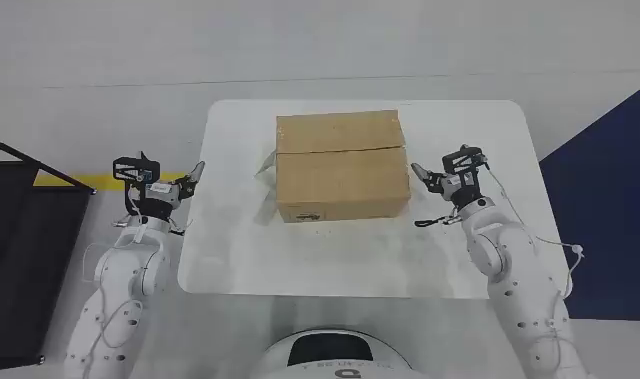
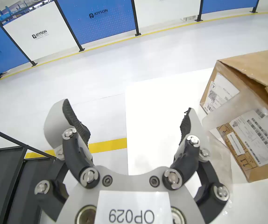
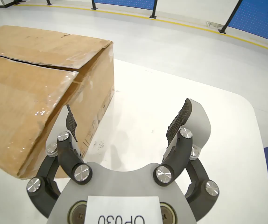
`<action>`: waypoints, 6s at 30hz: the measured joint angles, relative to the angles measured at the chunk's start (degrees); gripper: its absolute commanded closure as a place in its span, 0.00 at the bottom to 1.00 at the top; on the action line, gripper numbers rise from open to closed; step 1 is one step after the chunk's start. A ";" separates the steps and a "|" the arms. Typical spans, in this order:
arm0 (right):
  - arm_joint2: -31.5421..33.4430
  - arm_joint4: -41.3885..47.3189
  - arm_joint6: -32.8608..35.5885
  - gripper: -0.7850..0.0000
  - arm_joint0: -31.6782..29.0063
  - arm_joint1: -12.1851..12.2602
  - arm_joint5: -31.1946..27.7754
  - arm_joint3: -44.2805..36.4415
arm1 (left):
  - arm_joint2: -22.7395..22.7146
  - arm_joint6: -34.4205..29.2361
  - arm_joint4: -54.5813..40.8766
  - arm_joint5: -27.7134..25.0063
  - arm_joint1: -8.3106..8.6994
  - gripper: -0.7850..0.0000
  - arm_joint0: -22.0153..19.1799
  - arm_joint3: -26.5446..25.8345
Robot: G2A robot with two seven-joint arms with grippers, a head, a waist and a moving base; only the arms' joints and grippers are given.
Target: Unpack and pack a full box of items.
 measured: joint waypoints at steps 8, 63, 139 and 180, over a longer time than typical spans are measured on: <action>-2.25 -1.55 1.85 0.00 2.60 -0.29 0.44 1.26 | 0.00 0.00 0.00 0.00 0.00 0.00 0.00 0.00; 6.05 13.95 3.17 0.00 -5.54 2.52 -26.35 -4.92 | 0.00 0.00 0.00 0.00 0.00 0.00 0.00 0.00; -1.62 16.95 17.89 0.00 4.19 -1.01 -12.59 -4.10 | 0.00 0.00 0.00 0.00 0.00 0.00 0.00 0.00; -26.52 21.39 9.98 0.00 39.34 -12.37 46.13 29.27 | 0.00 0.00 0.00 0.00 0.00 0.00 0.00 0.00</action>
